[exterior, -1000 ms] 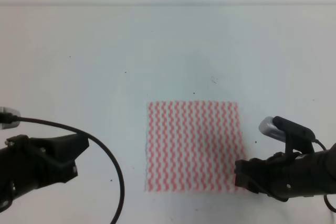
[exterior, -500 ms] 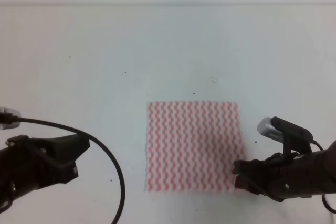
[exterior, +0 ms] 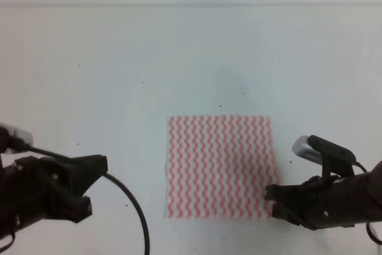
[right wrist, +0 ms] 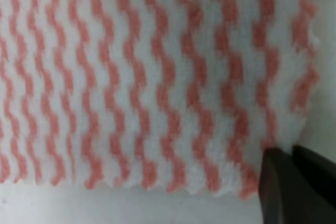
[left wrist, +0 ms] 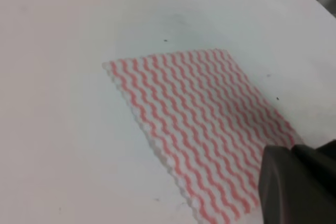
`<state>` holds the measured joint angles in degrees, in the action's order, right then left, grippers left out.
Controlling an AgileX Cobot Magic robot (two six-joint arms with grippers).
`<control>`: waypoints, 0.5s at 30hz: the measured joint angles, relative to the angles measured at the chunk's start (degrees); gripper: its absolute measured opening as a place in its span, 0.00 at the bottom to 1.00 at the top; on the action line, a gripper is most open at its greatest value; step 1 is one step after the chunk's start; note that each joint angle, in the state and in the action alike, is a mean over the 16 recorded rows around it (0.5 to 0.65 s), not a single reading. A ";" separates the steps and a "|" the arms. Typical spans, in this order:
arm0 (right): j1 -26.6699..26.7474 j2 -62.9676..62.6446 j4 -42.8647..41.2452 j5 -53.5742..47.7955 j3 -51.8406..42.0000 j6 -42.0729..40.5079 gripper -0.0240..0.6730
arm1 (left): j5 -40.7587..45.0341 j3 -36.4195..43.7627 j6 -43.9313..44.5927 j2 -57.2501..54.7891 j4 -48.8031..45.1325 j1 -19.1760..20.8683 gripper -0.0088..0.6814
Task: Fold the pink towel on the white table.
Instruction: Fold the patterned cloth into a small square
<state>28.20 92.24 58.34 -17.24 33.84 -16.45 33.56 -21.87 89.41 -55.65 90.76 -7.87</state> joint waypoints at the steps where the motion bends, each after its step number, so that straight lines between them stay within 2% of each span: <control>1: 0.00 0.02 0.03 -0.01 0.19 -0.02 0.04 | 0.21 -0.01 1.00 -0.16 -0.02 -0.21 0.01; 6: 0.00 0.21 -0.19 -0.63 1.33 -0.15 0.03 | 0.59 -0.05 6.90 -1.87 0.03 -2.33 0.01; 15: 0.00 0.74 -0.93 -2.08 4.86 -0.45 0.03 | -1.10 -0.16 20.73 -9.14 3.31 -8.44 0.01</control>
<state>28.20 92.98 57.41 -19.32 38.70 -16.89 32.46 -22.03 110.14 -64.79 94.06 -16.31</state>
